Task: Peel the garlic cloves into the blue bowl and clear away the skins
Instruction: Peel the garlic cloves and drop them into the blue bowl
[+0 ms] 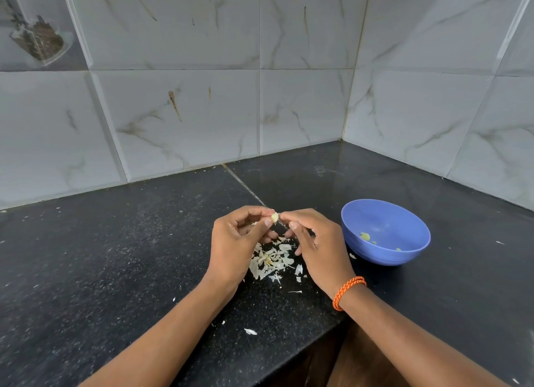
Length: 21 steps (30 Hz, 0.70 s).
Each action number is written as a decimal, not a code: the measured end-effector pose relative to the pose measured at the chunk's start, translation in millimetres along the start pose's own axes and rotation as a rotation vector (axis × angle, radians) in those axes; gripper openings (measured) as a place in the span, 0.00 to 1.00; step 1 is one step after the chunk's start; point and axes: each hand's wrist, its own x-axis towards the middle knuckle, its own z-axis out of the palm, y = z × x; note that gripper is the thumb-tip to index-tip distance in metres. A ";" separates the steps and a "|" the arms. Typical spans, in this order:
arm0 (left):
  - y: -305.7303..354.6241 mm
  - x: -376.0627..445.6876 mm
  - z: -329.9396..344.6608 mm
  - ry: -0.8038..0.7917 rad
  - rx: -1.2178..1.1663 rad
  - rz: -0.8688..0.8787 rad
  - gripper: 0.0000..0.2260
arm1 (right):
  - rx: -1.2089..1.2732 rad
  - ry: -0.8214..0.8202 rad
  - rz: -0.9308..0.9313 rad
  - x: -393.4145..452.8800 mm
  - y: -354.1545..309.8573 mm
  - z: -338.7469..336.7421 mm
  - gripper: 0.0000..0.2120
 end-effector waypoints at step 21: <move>2.9 0.7 2.0 0.003 0.068 0.009 0.07 | 0.044 0.075 0.004 1.7 -16.5 -2.8 0.19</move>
